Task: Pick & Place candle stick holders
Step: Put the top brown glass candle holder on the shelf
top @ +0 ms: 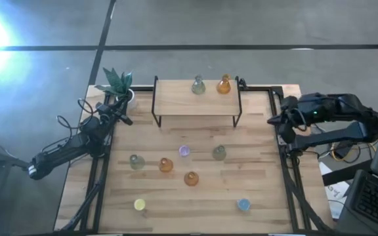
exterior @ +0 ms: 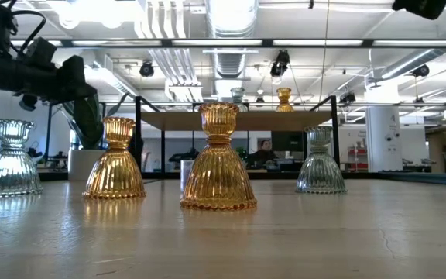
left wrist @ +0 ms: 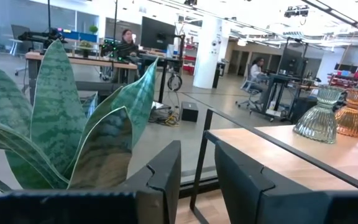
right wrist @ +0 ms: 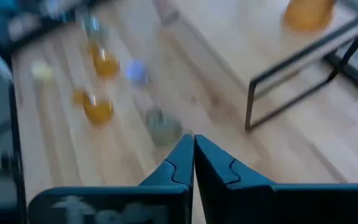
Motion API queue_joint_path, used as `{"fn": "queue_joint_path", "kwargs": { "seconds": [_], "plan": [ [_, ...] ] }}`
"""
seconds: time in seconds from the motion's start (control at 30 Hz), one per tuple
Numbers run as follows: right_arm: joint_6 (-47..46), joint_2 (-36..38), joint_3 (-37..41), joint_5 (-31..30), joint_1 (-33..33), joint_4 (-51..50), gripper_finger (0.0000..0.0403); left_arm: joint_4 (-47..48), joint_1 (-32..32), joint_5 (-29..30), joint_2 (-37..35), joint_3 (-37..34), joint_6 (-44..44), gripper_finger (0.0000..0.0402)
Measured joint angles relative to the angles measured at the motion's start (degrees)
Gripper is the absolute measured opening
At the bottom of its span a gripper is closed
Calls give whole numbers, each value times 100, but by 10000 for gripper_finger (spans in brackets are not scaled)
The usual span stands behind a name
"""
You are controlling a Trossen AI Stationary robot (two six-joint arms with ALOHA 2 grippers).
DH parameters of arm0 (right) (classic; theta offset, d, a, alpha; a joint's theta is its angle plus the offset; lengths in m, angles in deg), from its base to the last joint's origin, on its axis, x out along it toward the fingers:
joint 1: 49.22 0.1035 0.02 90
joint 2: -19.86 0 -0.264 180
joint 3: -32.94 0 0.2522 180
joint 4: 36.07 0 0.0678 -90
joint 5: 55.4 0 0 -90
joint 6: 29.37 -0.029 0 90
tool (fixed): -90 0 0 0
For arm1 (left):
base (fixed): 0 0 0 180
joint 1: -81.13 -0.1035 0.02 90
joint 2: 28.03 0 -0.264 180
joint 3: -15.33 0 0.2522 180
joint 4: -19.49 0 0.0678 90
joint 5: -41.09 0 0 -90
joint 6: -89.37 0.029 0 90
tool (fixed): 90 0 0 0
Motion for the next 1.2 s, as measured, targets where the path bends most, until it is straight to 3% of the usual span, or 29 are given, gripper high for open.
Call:
{"fn": "queue_joint_path", "kwargs": {
  "seconds": [0.27,0.37,0.53,0.63,0.77,0.9,1.07,1.2],
  "plan": [
    [-14,926,543,-571,-3,1066,8,-57,0,-6,0,3,-18,104],
    [-58,1155,588,-940,-4,1211,8,-70,4,-121,4,7,-476,104],
    [-7,1396,649,-999,-4,1296,8,-392,2,-86,13,12,-1186,104],
    [104,1434,698,-1002,-5,1317,8,-449,5,-714,2,61,-1818,104],
    [1147,1442,851,-1001,-4,1617,8,-793,4,-1612,4,90,-1896,104],
    [1889,1457,974,-1003,-7,1845,8,-1111,4,-3158,8,189,-1401,104],
    [2017,1460,974,-1001,-4,1872,8,-66,4,-4341,211,1026,-933,104],
    [1883,1444,974,-999,-4,1886,8,1542,4,-4712,708,2134,-323,104]
  ]
}}
